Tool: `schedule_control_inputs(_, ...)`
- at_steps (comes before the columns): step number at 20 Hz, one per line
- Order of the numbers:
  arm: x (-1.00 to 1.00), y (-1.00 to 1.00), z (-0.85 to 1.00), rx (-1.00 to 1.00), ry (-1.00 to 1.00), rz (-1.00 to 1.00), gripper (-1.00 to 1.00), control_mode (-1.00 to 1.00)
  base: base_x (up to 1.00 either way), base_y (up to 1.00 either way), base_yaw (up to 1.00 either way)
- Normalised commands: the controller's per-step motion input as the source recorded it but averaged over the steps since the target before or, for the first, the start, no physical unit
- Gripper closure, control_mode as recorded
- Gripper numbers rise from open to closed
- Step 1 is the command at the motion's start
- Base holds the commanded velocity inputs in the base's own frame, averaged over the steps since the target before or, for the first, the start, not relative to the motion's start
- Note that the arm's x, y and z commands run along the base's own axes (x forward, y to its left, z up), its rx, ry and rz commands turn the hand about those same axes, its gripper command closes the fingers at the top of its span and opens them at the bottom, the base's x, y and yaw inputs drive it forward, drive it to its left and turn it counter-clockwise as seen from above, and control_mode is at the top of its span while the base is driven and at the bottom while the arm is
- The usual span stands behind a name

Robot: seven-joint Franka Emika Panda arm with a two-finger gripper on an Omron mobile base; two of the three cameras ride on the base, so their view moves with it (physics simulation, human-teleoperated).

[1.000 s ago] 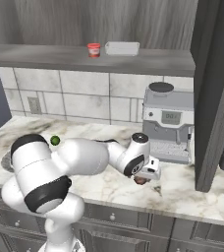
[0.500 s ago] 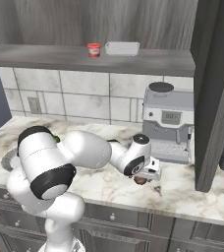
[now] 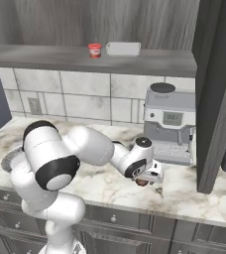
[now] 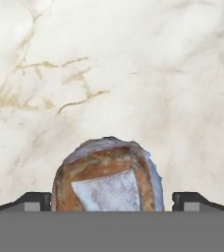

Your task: Pick the avocado and bread from the counter and place them on the plate. Then pick the jam from the cabinet and place it next to the plate. Lastly close the cabinet door.

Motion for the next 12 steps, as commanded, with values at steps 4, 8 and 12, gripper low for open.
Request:
schedule_control_inputs(4,0.0,0.0,-0.02,0.0,0.0,0.0,1.0,-1.0,0.0,0.0,0.0)
schedule_control_inputs(8,0.0,0.08,0.0,0.0,0.0,0.0,1.0,-1.0,0.0,0.0,0.0)
schedule_control_inputs(12,-0.14,0.38,0.0,0.0,-0.04,0.0,1.0,-1.0,0.0,0.0,0.0)
